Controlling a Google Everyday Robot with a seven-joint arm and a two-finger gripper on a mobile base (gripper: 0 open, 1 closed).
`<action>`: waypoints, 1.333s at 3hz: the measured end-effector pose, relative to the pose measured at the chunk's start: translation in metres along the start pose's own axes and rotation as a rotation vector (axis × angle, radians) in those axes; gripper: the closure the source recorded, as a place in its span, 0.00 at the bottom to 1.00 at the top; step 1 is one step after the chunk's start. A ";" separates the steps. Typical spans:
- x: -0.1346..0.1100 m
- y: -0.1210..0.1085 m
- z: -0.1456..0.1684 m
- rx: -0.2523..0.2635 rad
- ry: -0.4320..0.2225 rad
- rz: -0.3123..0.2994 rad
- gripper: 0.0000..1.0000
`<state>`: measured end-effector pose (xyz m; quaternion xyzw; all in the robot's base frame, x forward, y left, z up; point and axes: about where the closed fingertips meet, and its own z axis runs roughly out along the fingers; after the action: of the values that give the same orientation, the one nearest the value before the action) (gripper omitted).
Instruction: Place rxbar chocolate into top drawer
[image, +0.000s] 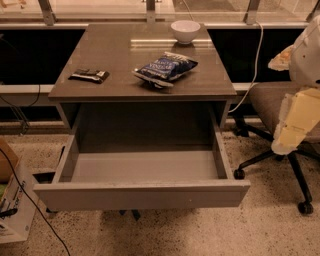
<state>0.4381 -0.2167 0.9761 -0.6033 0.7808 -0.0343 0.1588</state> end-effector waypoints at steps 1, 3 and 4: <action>0.000 0.000 0.000 0.000 0.000 0.000 0.00; -0.032 -0.020 0.019 -0.004 -0.044 -0.036 0.00; -0.051 -0.036 0.037 -0.026 -0.080 -0.041 0.00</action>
Offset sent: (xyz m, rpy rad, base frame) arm 0.0230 0.0266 -0.0075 0.0014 0.0049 0.0545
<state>0.4937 -0.1731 0.9601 -0.6222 0.7615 -0.0034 0.1813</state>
